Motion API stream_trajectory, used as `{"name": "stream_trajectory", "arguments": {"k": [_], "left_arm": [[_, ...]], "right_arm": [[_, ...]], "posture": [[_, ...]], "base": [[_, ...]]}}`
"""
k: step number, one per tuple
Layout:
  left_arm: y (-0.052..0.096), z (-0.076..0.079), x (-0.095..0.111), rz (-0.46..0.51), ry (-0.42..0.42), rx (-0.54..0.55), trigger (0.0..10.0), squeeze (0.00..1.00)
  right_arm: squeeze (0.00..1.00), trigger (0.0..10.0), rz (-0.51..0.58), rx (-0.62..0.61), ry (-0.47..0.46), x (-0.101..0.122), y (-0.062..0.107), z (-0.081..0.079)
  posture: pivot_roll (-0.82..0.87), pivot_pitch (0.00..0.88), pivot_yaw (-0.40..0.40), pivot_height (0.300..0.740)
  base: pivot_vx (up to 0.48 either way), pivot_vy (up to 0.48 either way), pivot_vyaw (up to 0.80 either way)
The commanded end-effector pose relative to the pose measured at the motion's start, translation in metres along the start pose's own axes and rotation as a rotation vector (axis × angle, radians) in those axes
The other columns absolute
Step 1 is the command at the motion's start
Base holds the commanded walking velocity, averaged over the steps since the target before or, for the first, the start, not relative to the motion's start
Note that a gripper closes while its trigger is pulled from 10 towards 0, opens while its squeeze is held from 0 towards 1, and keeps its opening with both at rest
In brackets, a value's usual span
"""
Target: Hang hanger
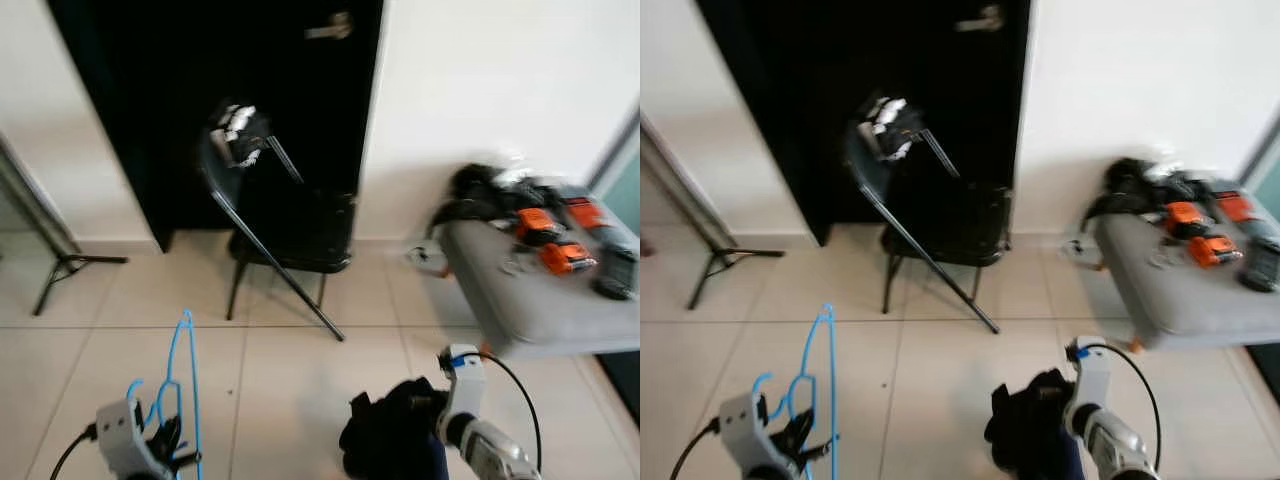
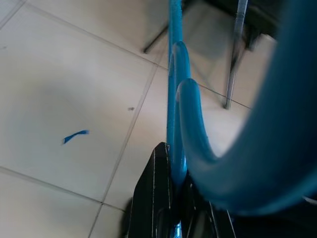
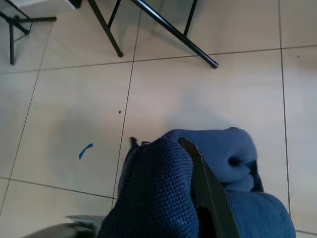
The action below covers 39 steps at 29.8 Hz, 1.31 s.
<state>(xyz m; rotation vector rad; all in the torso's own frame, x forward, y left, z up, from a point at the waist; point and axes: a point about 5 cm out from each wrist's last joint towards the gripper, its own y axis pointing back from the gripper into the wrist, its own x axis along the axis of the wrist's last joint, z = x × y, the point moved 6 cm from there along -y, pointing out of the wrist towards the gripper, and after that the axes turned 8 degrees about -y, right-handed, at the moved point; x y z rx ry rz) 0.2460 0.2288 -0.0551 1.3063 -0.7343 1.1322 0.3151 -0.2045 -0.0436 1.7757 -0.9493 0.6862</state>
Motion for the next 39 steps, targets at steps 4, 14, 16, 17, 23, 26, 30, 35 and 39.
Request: {"name": "stream_trajectory", "arguments": {"k": [4, 14, 16, 17, 23, 26, 30, 35, 39], "left_arm": [[0.0003, 0.0011, -0.0008, 0.012, -0.017, 0.008, 10.0, 0.0], [-0.0021, 0.003, -0.0018, 0.016, -0.018, -0.006, 10.0, 0.0], [-0.0024, 0.0036, -0.0022, 0.015, -0.018, -0.009, 10.0, 0.0], [-0.0024, 0.0037, -0.0023, 0.015, -0.018, -0.01, 10.0, 0.0], [-0.0024, 0.0043, -0.0031, 0.016, -0.019, -0.012, 10.0, 0.0], [-0.0023, 0.0043, -0.0033, 0.016, -0.019, -0.013, 10.0, 0.0], [-0.0023, 0.0051, -0.0051, 0.015, -0.017, -0.016, 10.0, 0.0], [-0.0014, 0.0056, -0.0069, 0.014, -0.016, -0.018, 10.0, 0.0], [-0.0006, 0.0059, -0.009, 0.011, -0.013, -0.017, 10.0, 0.0]], "right_arm": [[0.0, 10.0, 0.013, 0.013, -0.002, 0.0034, -0.0038, -0.0065], [0.0, 10.0, 0.006, 0.019, -0.002, 0.002, -0.0034, -0.0065], [0.0, 10.0, 0.004, 0.02, -0.003, 0.0018, -0.0034, -0.0065], [0.0, 10.0, 0.004, 0.02, -0.003, 0.0018, -0.0034, -0.0065], [0.0, 10.0, 0.003, 0.022, -0.003, 0.0014, -0.0034, -0.0067], [0.0, 10.0, 0.003, 0.022, -0.003, 0.0012, -0.0033, -0.0068], [0.0, 10.0, -0.002, 0.024, -0.002, -0.0002, -0.0029, -0.0066], [0.0, 10.0, -0.009, 0.027, -0.001, -0.0026, -0.0022, -0.0064], [0.0, 10.0, -0.017, 0.032, 0.001, -0.005, -0.0015, -0.0065]], "posture": [[-0.04, 0.14, -0.032, 0.74], [-0.04, 0.138, -0.033, 0.74], [-0.04, 0.138, -0.033, 0.74], [-0.04, 0.138, -0.033, 0.74], [-0.04, 0.14, -0.029, 0.74], [-0.04, 0.14, -0.03, 0.74], [-0.04, 0.133, -0.03, 0.74], [-0.04, 0.119, -0.029, 0.74], [-0.04, 0.108, -0.028, 0.74]], "base": [[0.0, 0.0, 0.68], [0.0, 0.0, 0.68], [0.0, 0.0, 0.68], [0.0, 0.0, 0.68], [0.0, 0.0, 0.68], [0.0, 0.0, 0.68], [0.0, 0.0, 0.68], [0.0, 0.0, 0.68], [0.0, 0.0, 0.68]]}}
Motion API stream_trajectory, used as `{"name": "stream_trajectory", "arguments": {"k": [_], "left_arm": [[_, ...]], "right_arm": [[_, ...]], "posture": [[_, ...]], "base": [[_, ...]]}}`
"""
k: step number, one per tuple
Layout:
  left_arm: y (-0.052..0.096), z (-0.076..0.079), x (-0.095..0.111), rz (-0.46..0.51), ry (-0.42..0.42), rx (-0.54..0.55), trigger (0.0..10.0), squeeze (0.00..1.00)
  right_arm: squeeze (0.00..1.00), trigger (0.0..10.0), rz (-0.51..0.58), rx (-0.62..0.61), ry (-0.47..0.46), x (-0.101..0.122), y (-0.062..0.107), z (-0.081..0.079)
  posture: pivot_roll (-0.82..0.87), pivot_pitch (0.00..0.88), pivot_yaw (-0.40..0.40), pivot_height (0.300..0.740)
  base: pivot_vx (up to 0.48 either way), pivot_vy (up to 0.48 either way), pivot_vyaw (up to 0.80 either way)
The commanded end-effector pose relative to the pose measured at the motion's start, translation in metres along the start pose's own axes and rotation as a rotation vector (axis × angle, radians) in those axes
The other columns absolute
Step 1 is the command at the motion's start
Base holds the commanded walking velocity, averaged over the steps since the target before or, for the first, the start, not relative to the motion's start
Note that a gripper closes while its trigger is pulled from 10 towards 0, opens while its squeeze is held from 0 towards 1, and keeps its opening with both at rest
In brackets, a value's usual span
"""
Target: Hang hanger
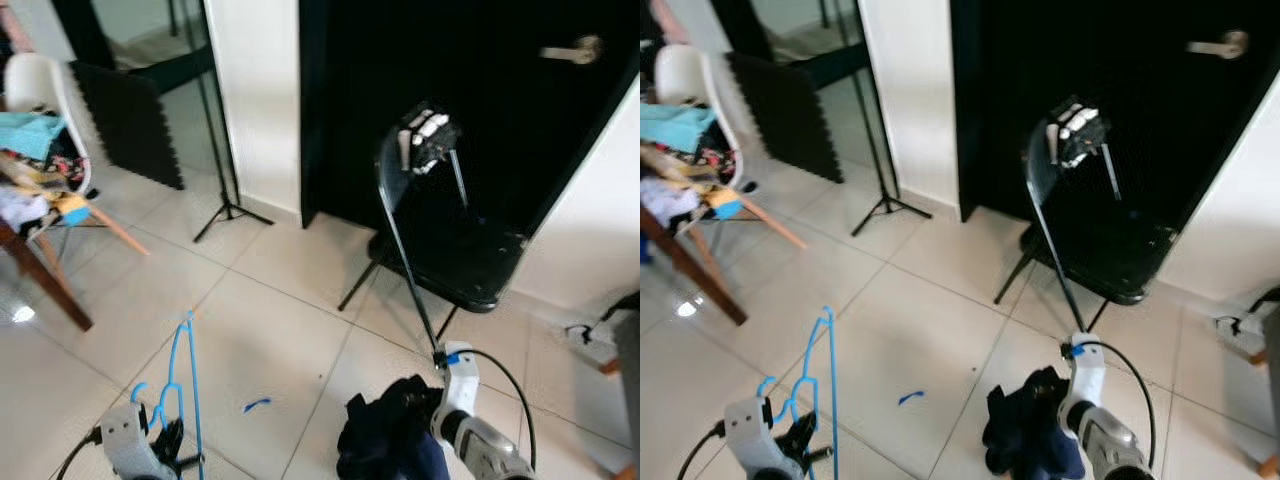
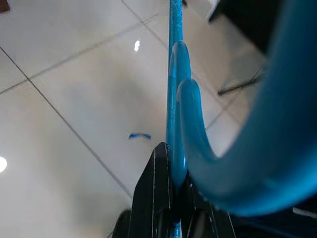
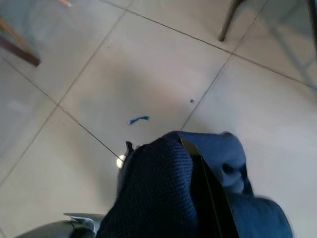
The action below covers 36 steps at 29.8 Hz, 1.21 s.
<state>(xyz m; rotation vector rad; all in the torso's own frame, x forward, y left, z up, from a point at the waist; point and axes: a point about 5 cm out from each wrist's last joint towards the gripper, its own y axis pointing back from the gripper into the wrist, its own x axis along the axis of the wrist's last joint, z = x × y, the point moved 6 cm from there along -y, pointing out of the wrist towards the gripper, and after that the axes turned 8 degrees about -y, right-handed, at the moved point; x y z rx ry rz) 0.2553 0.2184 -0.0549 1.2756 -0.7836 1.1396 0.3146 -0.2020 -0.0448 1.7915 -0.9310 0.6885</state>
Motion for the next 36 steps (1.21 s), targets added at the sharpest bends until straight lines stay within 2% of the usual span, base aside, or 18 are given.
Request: {"name": "stream_trajectory", "arguments": {"k": [1, 18, 21, 22, 24, 25, 26, 29, 31, 32, 33, 34, 36], "left_arm": [[0.008, -0.005, -0.01, -0.028, -0.002, 0.016, 10.0, 0.0], [0.008, -0.005, -0.01, -0.024, -0.004, 0.018, 10.0, 0.0], [0.007, -0.007, -0.009, -0.026, -0.051, 0.022, 10.0, 0.0], [0.007, -0.01, -0.005, -0.016, -0.099, 0.025, 10.0, 0.0], [0.007, -0.01, -0.005, -0.016, -0.099, 0.025, 10.0, 0.0], [0.006, -0.017, 0.006, 0.023, -0.124, 0.037, 10.0, 0.0], [0.006, -0.017, 0.006, 0.023, -0.124, 0.037, 10.0, 0.0], [-0.001, -0.038, 0.059, 0.183, -0.186, 0.081, 10.0, 0.0], [-0.001, -0.038, 0.059, 0.183, -0.186, 0.081, 10.0, 0.0], [0.0, -0.038, 0.078, 0.233, -0.207, 0.085, 10.0, 0.0], [0.0, -0.038, 0.078, 0.233, -0.207, 0.085, 10.0, 0.0], [0.003, -0.03, 0.11, 0.312, -0.234, 0.081, 10.0, 0.0], [0.003, -0.03, 0.11, 0.312, -0.234, 0.081, 10.0, 0.0]], "right_arm": [[0.0, 10.0, -0.005, 0.019, -0.002, -0.004, -0.001, -0.005], [0.0, 10.0, 0.002, 0.051, 0.004, -0.002, -0.001, -0.009], [0.0, 10.0, 0.016, 0.085, 0.012, 0.003, -0.002, -0.014], [0.0, 10.0, 0.032, 0.105, 0.034, 0.01, -0.004, -0.018], [0.0, 10.0, 0.032, 0.105, 0.034, 0.01, -0.004, -0.018], [0.0, 10.0, 0.07, 0.129, 0.044, 0.026, -0.007, -0.022], [0.0, 10.0, 0.07, 0.129, 0.044, 0.026, -0.007, -0.022], [0.0, 10.0, 0.256, 0.233, 0.08, 0.101, -0.014, -0.054], [0.0, 10.0, 0.256, 0.233, 0.08, 0.101, -0.014, -0.054], [0.0, 10.0, 0.298, 0.27, 0.099, 0.119, -0.013, -0.067], [0.0, 10.0, 0.298, 0.27, 0.099, 0.119, -0.013, -0.067], [0.0, 10.0, 0.344, 0.344, 0.13, 0.14, -0.011, -0.091], [0.0, 10.0, 0.344, 0.344, 0.13, 0.14, -0.011, -0.091]], "posture": [[-0.04, 0.103, -0.028, 0.74], [-0.04, 0.105, -0.024, 0.74], [-0.04, 0.1, -0.024, 0.74], [-0.03, 0.1, -0.027, 0.74], [-0.03, 0.1, -0.027, 0.74], [-0.03, 0.104, -0.026, 0.74], [-0.03, 0.104, -0.026, 0.74], [-0.02, 0.105, -0.026, 0.74], [-0.02, 0.105, -0.026, 0.74], [-0.02, 0.104, -0.027, 0.74], [-0.02, 0.104, -0.027, 0.74], [-0.01, 0.104, -0.031, 0.74], [-0.01, 0.104, -0.031, 0.74]], "base": [[0.0, 0.0, 0.68], [0.0, 0.0, 0.68], [0.0, 0.0, 0.59], [0.0, 0.0, 0.0], [0.0, 0.0, 0.0], [0.0, 0.0, 0.0], [0.0, 0.0, 0.0], [0.286, 0.0, 0.0], [0.307, 0.0, 0.0], [0.315, 0.0, 0.0], [0.315, 0.0, 0.0], [0.352, 0.0, 0.59], [0.352, 0.0, 0.59]]}}
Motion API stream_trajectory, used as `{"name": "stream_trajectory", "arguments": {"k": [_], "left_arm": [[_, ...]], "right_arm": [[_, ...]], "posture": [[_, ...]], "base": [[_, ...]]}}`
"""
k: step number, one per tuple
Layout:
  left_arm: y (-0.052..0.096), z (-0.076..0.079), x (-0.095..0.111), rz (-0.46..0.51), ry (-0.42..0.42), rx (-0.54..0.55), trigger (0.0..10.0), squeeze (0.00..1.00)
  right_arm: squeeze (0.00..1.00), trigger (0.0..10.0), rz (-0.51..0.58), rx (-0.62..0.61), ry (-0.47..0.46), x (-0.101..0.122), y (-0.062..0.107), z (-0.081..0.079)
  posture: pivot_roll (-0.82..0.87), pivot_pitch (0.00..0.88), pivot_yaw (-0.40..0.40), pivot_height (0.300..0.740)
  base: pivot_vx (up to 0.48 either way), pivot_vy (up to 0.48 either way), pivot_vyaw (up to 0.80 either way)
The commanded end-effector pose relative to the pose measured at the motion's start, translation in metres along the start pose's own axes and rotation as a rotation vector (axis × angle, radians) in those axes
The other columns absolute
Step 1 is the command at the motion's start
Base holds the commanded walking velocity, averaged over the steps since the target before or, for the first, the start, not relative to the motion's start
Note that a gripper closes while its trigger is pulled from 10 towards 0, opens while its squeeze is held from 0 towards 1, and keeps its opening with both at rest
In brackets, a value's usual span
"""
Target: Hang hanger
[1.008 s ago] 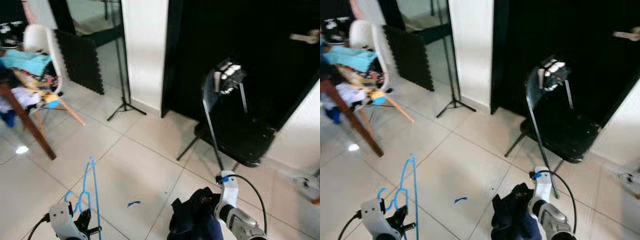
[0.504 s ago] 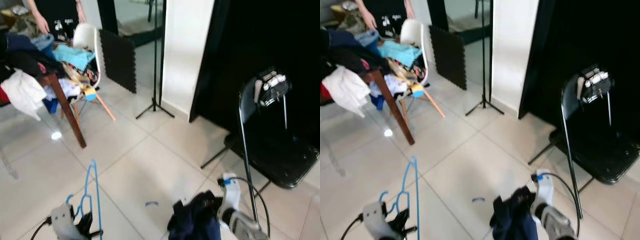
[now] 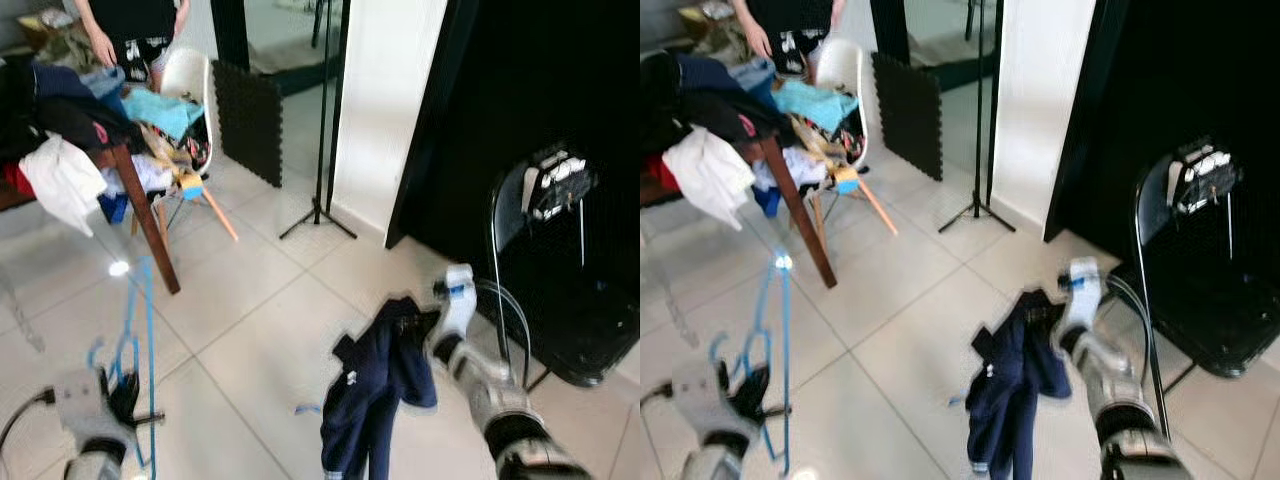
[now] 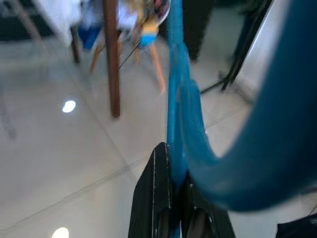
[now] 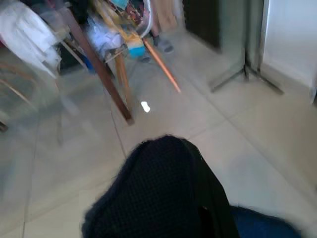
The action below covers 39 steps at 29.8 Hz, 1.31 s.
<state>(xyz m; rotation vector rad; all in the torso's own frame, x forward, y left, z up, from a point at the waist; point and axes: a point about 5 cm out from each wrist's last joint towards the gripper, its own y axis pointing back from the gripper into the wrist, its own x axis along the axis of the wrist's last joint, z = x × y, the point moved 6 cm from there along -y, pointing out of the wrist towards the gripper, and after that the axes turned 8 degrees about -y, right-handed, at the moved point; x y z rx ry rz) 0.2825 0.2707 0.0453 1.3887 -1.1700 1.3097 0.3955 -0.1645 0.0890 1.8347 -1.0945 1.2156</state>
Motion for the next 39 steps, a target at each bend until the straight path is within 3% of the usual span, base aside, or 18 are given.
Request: {"name": "stream_trajectory", "arguments": {"k": [1, 2, 3, 4, 6, 10, 12, 14, 20, 27, 34, 39], "left_arm": [[-0.002, 0.002, 0.025, 0.041, -0.013, 0.007, 10.0, 0.0], [-0.002, 0.002, 0.025, 0.041, -0.013, 0.007, 10.0, 0.0], [-0.004, 0.008, 0.048, 0.096, -0.022, 0.008, 10.0, 0.0], [-0.004, 0.008, 0.048, 0.096, -0.022, 0.008, 10.0, 0.0], [-0.01, 0.019, 0.077, 0.173, -0.028, 0.007, 10.0, 0.0], [-0.015, 0.022, 0.092, 0.212, -0.04, 0.008, 10.0, 0.0], [-0.015, 0.022, 0.092, 0.212, -0.04, 0.008, 10.0, 0.0], [-0.02, 0.023, 0.107, 0.244, -0.02, 0.016, 10.0, 0.0], [-0.021, 0.036, 0.136, 0.277, -0.007, -0.008, 10.0, 0.0], [-0.021, 0.041, 0.146, 0.268, -0.012, -0.024, 10.0, 0.0], [-0.021, 0.041, 0.152, 0.274, -0.014, -0.024, 10.0, 0.0], [-0.022, 0.041, 0.165, 0.292, -0.025, -0.023, 10.0, 0.0]], "right_arm": [[0.0, 10.0, 0.035, 0.095, 0.029, 0.017, -0.012, -0.026], [0.0, 10.0, 0.035, 0.095, 0.029, 0.017, -0.012, -0.026], [0.0, 10.0, 0.067, 0.162, 0.046, 0.031, -0.017, -0.045], [0.0, 10.0, 0.067, 0.162, 0.046, 0.031, -0.017, -0.045], [0.0, 10.0, 0.13, 0.28, 0.07, 0.058, -0.022, -0.077], [0.0, 10.0, 0.17, 0.335, 0.08, 0.076, -0.022, -0.093], [0.0, 10.0, 0.17, 0.335, 0.08, 0.076, -0.022, -0.093], [0.0, 10.0, 0.2, 0.367, 0.085, 0.09, -0.022, -0.103], [0.0, 10.0, 0.226, 0.394, 0.09, 0.105, -0.019, -0.117], [0.0, 10.0, 0.246, 0.364, 0.087, 0.113, -0.018, -0.121], [0.0, 10.0, 0.255, 0.346, 0.075, 0.118, -0.019, -0.121], [0.0, 10.0, 0.271, 0.389, 0.056, 0.126, -0.016, -0.131]], "posture": [[0.0, 0.104, -0.033, 0.74], [0.0, 0.104, -0.033, 0.74], [0.0, 0.102, -0.033, 0.74], [0.0, 0.102, -0.033, 0.74], [0.0, 0.101, -0.031, 0.74], [0.0, 0.099, -0.031, 0.74], [0.0, 0.099, -0.031, 0.74], [0.0, 0.097, -0.031, 0.74], [0.01, 0.091, -0.029, 0.74], [0.01, 0.093, -0.027, 0.74], [0.01, 0.098, -0.026, 0.74], [0.02, 0.097, -0.028, 0.74]], "base": [[0.349, 0.0, 0.79], [0.349, 0.0, 0.79], [0.349, 0.0, 0.78], [0.349, 0.0, 0.78], [0.349, 0.0, 0.77], [0.35, 0.0, 0.77], [0.352, 0.0, 0.77], [0.347, 0.0, 0.77], [0.339, 0.0, 0.77], [0.345, 0.0, 0.64], [0.357, 0.0, 0.0], [0.365, 0.0, 0.0]]}}
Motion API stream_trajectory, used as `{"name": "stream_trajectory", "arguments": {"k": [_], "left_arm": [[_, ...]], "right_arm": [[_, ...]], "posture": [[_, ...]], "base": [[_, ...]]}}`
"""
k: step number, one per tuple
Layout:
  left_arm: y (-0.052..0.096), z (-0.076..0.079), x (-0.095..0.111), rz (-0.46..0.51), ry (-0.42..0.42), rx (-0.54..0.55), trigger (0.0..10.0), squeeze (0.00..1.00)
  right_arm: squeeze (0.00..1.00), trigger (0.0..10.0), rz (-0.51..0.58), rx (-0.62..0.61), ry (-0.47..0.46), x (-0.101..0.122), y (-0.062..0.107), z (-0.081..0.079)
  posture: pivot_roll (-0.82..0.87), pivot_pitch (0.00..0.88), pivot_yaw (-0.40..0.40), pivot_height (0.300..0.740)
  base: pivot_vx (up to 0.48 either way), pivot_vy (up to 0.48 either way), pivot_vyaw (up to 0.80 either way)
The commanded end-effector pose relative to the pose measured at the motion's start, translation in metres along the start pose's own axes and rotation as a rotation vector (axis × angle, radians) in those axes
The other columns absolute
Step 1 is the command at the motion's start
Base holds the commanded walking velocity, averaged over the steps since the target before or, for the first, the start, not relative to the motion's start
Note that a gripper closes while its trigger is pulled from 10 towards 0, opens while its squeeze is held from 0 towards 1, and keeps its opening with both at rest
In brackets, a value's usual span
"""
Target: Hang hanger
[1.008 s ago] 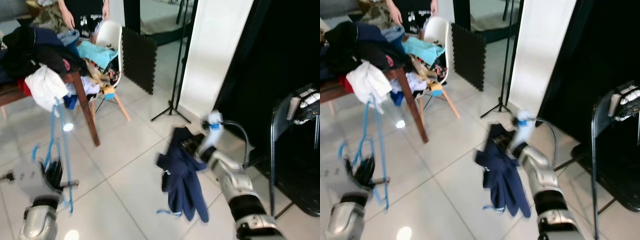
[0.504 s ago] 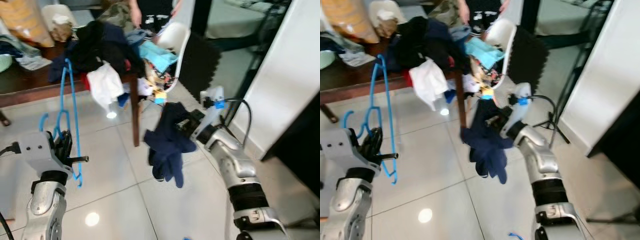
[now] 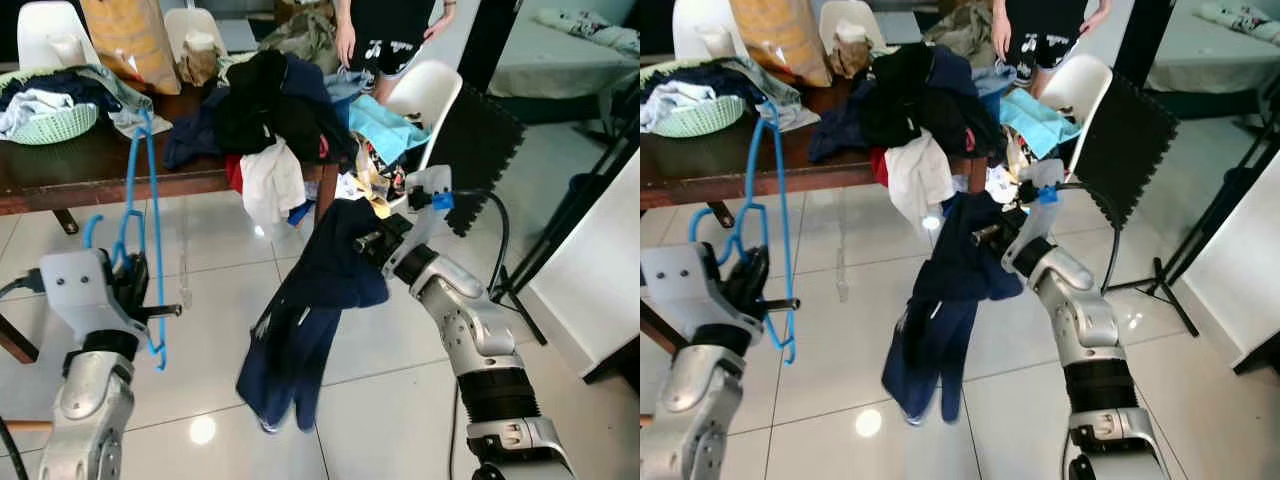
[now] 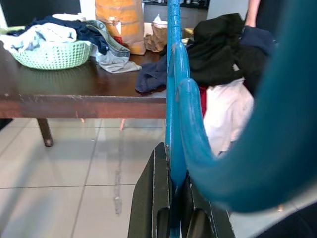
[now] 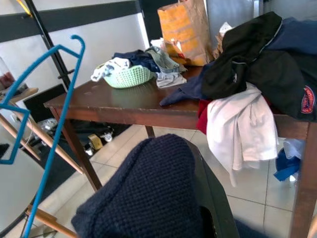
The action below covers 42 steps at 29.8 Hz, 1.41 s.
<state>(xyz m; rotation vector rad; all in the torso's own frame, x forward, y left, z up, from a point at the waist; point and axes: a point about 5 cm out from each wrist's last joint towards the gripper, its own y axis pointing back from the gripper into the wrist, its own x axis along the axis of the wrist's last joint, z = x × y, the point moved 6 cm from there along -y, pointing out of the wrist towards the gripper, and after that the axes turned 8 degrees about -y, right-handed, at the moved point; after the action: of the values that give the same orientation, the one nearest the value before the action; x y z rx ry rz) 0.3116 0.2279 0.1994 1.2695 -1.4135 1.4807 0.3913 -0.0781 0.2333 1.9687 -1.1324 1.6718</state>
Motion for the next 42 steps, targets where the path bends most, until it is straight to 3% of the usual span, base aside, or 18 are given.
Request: {"name": "stream_trajectory", "arguments": {"k": [1, 4, 9, 16, 23, 26, 34, 38, 42], "left_arm": [[-0.002, 0.004, 0.008, 0.019, -0.004, -0.015, 10.0, 0.0], [-0.009, 0.003, 0.026, 0.062, -0.02, -0.013, 10.0, 0.0], [-0.013, 0.003, 0.033, 0.079, -0.026, -0.012, 10.0, 0.0], [-0.019, 0.005, 0.052, 0.12, -0.027, -0.022, 10.0, 0.0], [-0.023, 0.008, 0.062, 0.139, -0.03, -0.03, 10.0, 0.0], [-0.023, 0.015, 0.061, 0.125, -0.026, -0.056, 10.0, 0.0], [-0.021, 0.019, 0.064, 0.123, -0.019, -0.065, 10.0, 0.0], [-0.023, 0.02, 0.073, 0.145, -0.02, -0.065, 10.0, 0.0], [-0.024, 0.022, 0.076, 0.152, -0.024, -0.07, 10.0, 0.0]], "right_arm": [[0.0, 10.0, 0.046, 0.028, 0.011, 0.017, 0.0, -0.006], [0.0, 10.0, 0.058, 0.115, 0.013, 0.025, 0.0, -0.023], [0.0, 10.0, 0.063, 0.115, 0.012, 0.027, -0.001, -0.024], [0.0, 10.0, 0.078, 0.076, -0.008, 0.033, -0.005, -0.021], [0.0, 10.0, 0.11, 0.115, -0.046, 0.047, -0.011, -0.031], [0.0, 10.0, 0.135, 0.161, -0.035, 0.059, -0.022, -0.045], [0.0, 10.0, 0.165, 0.22, -0.045, 0.073, -0.029, -0.061], [0.0, 10.0, 0.229, 0.4, -0.115, 0.101, -0.028, -0.093], [0.0, 10.0, 0.254, 0.43, -0.116, 0.111, -0.03, -0.099]], "posture": [[0.02, 0.097, -0.028, 0.74], [0.01, 0.097, -0.031, 0.74], [0.01, 0.095, -0.032, 0.74], [0.02, 0.092, -0.035, 0.74], [0.02, 0.093, -0.037, 0.74], [0.02, 0.092, -0.04, 0.74], [0.03, 0.096, -0.044, 0.74], [0.03, 0.096, -0.044, 0.74], [0.03, 0.097, -0.043, 0.74]], "base": [[0.371, 0.0, 0.0], [0.369, 0.0, 0.5], [0.368, 0.0, 0.74], [0.368, 0.0, 0.0], [0.364, 0.0, 0.0], [0.442, 0.0, 0.0], [0.48, 0.0, 0.0], [0.48, 0.0, -0.76], [0.48, 0.0, -0.64]]}}
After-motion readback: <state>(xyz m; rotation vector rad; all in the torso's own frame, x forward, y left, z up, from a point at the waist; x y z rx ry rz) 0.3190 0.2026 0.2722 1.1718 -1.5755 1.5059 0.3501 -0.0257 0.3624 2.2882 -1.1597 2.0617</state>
